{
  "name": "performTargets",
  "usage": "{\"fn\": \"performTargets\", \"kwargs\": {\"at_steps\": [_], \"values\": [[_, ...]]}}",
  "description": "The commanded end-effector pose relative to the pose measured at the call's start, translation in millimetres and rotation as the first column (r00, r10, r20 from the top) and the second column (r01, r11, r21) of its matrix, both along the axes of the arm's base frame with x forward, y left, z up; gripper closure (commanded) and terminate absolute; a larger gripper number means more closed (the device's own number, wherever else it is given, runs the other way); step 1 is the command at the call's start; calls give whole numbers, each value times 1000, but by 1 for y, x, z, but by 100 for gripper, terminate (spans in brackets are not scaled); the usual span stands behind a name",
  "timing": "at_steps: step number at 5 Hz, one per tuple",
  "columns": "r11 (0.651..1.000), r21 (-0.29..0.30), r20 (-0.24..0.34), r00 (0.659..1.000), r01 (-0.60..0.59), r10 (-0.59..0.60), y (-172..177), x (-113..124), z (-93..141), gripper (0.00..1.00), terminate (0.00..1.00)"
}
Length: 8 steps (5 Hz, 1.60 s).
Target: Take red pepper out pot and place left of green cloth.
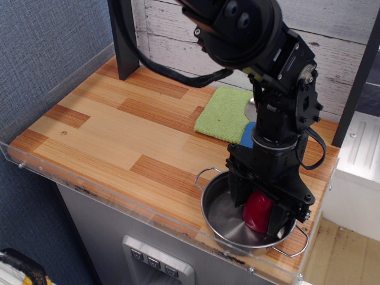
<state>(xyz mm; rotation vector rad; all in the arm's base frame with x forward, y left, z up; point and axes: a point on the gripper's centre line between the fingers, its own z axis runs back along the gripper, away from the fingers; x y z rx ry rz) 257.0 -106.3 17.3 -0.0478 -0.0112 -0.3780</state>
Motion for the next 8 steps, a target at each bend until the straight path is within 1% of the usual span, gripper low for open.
{"fn": "performTargets", "kwargs": {"at_steps": [1,2,3,4,5,6,7,8], "values": [[1000,-18,64,998,10,-8,-3,2,16,100,0],[999,-28,69,997,20,-18,-4,2,25,100,0],[1000,-22,100,995,14,-12,0,2,48,100,0],[1000,-15,133,991,-11,13,21,11,72,100,0],[996,46,169,984,-74,65,61,24,94,100,0],[984,99,161,978,-147,130,100,40,102,100,0],[969,101,135,969,-224,209,138,52,94,100,0],[965,107,80,969,-241,233,163,68,79,100,0]]}}
